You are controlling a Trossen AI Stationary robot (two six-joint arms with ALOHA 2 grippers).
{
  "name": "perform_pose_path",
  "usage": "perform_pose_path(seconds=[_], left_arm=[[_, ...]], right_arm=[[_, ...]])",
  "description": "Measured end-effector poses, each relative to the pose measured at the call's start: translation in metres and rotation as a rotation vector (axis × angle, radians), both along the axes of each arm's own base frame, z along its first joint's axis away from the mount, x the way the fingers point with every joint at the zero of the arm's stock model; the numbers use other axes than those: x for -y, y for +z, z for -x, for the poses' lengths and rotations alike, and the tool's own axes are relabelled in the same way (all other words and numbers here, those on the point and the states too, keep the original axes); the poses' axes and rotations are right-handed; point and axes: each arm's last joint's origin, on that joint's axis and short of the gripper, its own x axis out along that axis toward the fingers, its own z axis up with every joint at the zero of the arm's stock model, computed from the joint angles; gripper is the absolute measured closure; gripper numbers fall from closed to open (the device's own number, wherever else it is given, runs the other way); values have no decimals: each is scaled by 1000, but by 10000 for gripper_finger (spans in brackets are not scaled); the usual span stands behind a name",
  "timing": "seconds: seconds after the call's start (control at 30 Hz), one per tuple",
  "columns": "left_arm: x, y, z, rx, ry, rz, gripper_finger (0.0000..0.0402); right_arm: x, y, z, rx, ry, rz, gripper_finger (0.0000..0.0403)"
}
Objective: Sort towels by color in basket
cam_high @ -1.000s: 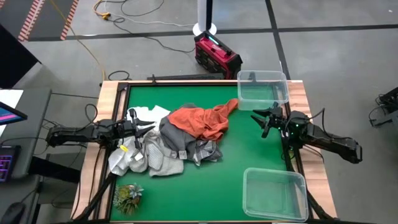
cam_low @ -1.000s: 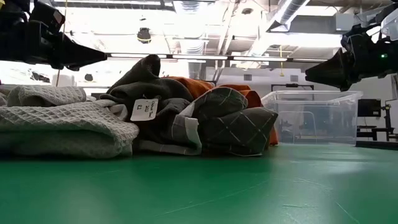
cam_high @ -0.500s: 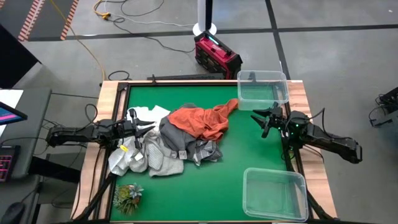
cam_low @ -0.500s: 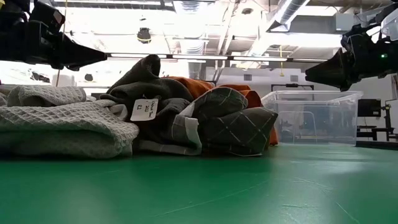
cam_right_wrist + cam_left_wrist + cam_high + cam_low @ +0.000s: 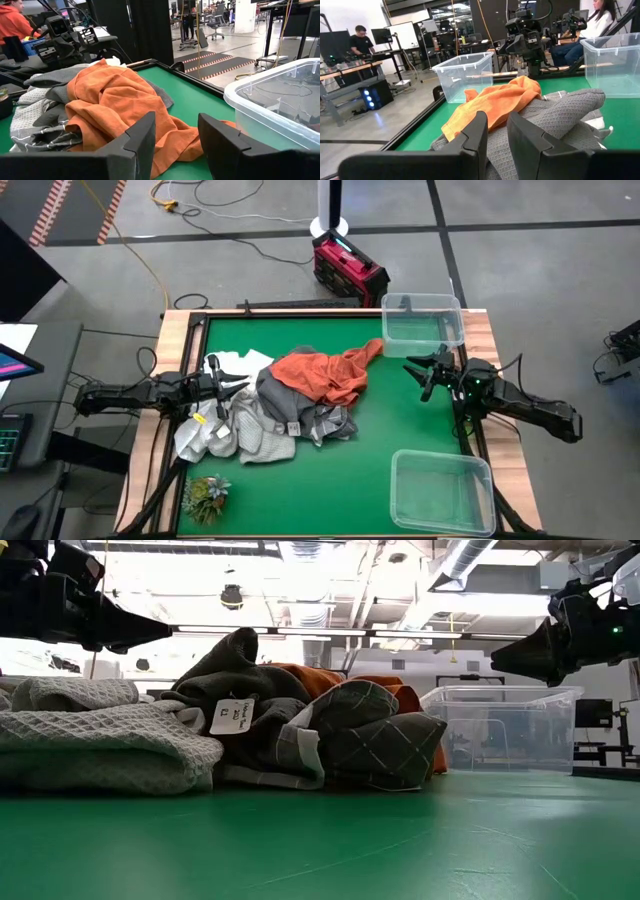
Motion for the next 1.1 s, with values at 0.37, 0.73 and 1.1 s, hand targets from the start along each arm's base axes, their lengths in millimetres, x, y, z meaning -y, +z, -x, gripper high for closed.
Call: perform_pose_path(seconds=[0.37, 0.73, 1.1], left_arm=[[0, 2, 0, 23, 0, 1, 336], [0, 5, 0, 153, -19, 293, 336], [0, 4, 0, 201, -37, 515, 336]], right_arm=[[0, 0, 0, 0, 0, 0, 227], [0, 0, 0, 0, 0, 0, 227], [0, 0, 0, 0, 0, 0, 227]])
